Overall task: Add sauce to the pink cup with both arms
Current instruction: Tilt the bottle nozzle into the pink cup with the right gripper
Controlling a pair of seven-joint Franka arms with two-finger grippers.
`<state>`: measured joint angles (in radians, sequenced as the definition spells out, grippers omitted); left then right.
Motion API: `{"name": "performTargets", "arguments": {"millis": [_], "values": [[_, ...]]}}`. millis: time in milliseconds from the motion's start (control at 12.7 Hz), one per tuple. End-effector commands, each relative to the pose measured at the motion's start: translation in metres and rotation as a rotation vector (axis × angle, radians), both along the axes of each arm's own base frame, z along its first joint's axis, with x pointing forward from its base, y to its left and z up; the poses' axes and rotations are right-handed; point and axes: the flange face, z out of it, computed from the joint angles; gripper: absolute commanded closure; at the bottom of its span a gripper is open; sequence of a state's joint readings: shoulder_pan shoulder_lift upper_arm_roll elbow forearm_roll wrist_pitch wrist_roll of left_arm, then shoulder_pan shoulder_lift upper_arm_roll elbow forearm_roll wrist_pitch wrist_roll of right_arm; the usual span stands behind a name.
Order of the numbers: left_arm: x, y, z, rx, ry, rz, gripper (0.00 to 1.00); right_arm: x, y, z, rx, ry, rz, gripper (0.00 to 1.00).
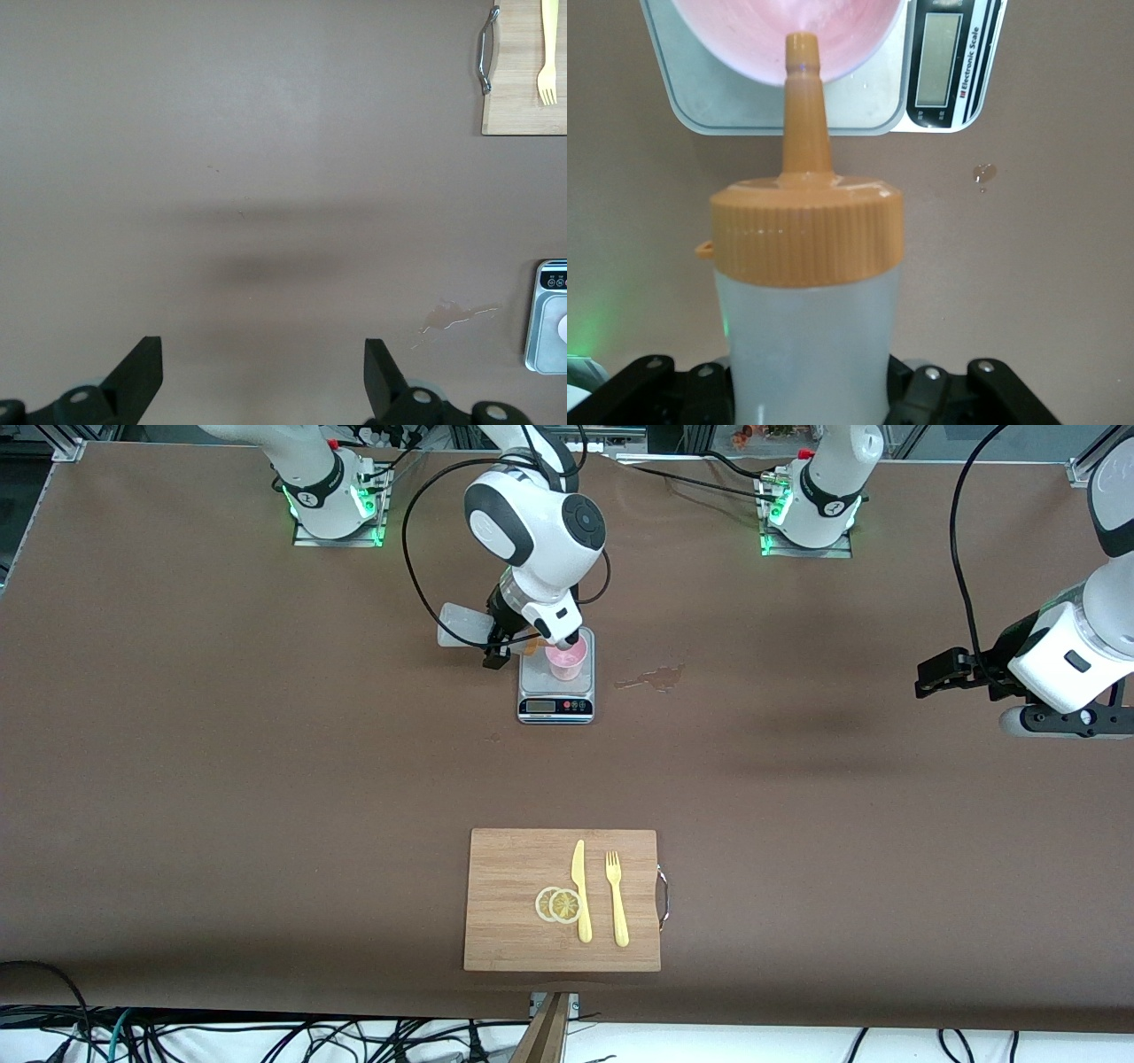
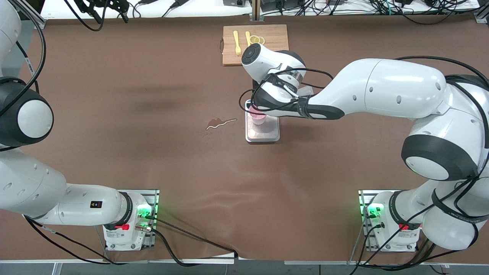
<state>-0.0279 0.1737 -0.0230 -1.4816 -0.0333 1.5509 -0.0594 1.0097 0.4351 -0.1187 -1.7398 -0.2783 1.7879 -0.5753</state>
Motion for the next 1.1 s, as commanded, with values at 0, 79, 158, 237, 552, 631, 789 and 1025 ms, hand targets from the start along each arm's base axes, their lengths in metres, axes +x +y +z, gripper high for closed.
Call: {"name": "performTargets", "arguments": {"millis": [0, 79, 158, 237, 552, 631, 789, 1025], "values": [[0.001, 0.002, 0.006, -0.027, -0.002, -0.015, 0.0, 0.004, 0.002, 0.003, 0.016, -0.009, -0.005, 0.79], [0.001, 0.001, 0.005, -0.027, 0.0, -0.016, 0.0, 0.0, 0.006, -0.003, 0.058, 0.014, -0.026, 0.79], [0.001, 0.002, 0.005, -0.027, 0.0, -0.015, 0.0, 0.001, 0.003, -0.01, 0.093, 0.032, -0.047, 0.79], [0.001, 0.002, 0.005, -0.027, 0.0, -0.015, 0.0, 0.002, 0.0, -0.011, 0.113, 0.027, -0.054, 0.79], [0.001, 0.002, 0.005, -0.027, 0.0, -0.015, 0.0, 0.016, -0.014, 0.002, 0.171, 0.087, -0.051, 0.79], [0.001, 0.002, 0.005, -0.027, 0.0, -0.015, 0.0, 0.025, -0.022, 0.005, 0.191, 0.107, -0.053, 0.79], [0.001, 0.002, 0.005, -0.027, 0.0, -0.015, 0.0, 0.036, -0.034, 0.016, 0.249, 0.151, -0.054, 0.79], [0.001, 0.002, 0.005, -0.027, 0.0, -0.015, 0.0, 0.049, -0.05, 0.033, 0.326, 0.19, -0.064, 0.79]]}}
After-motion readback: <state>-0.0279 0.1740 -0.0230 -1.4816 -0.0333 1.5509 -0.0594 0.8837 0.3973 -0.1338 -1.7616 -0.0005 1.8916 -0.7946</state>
